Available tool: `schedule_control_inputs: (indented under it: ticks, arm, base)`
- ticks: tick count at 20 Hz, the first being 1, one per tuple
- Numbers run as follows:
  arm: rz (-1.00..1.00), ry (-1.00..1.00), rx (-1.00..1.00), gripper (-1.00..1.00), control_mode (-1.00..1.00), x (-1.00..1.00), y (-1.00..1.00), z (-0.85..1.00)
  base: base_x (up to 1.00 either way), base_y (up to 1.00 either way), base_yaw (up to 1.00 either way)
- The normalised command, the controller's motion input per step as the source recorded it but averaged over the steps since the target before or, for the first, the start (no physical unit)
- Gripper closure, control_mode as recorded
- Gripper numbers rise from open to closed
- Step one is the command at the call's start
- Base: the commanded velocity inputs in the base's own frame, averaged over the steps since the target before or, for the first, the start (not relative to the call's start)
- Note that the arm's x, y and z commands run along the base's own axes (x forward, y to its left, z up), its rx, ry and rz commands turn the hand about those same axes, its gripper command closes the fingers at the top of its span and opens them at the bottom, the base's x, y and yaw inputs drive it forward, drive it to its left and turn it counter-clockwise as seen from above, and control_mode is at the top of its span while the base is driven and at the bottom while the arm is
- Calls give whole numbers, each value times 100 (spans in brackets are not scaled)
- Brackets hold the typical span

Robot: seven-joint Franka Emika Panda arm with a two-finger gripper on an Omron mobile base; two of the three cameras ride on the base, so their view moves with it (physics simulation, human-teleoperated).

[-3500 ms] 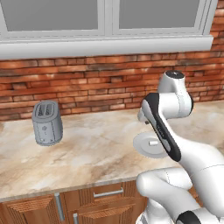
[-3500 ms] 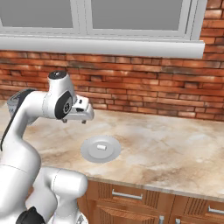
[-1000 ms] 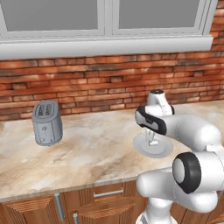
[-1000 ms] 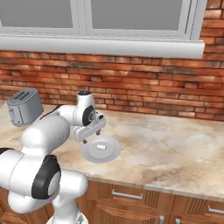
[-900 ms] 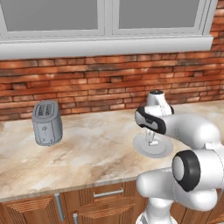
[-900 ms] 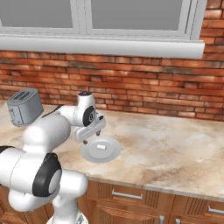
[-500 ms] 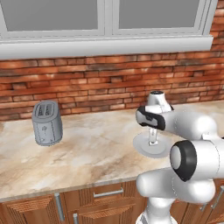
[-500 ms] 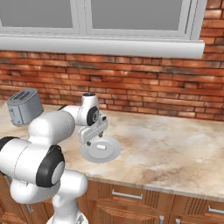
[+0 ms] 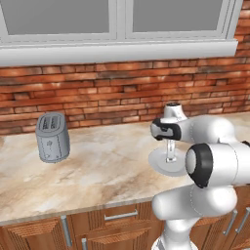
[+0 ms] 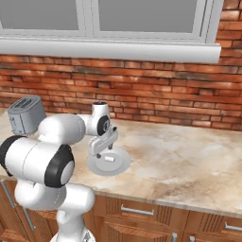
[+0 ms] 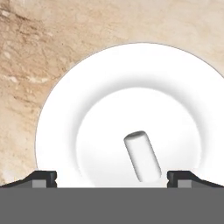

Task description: Pick up the marshmallow and place it in the cup of hot chocolate on the dining counter.

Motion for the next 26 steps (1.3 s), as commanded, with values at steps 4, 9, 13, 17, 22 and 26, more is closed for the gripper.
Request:
schedule_control_inputs:
  ticks: [4, 9, 13, 17, 22, 26]
  arm:
    - [2, 0, 0, -100, -100, 8, 0, -24]
    - [4, 0, 0, -100, -100, 2, -10, -18]
    - [4, 0, 0, -100, -100, 0, -11, -16]
    - [4, 0, 0, -100, -100, 1, -4, -20]
    - [1, 0, 0, -100, -100, 7, 0, -24]
    - [0, 0, 0, -100, -100, 10, 0, -19]
  base:
    - [0, 0, 0]
    - [0, 0, 0]
    - [0, 0, 0]
    - [0, 0, 0]
    - [0, 0, 0]
    - [0, 0, 0]
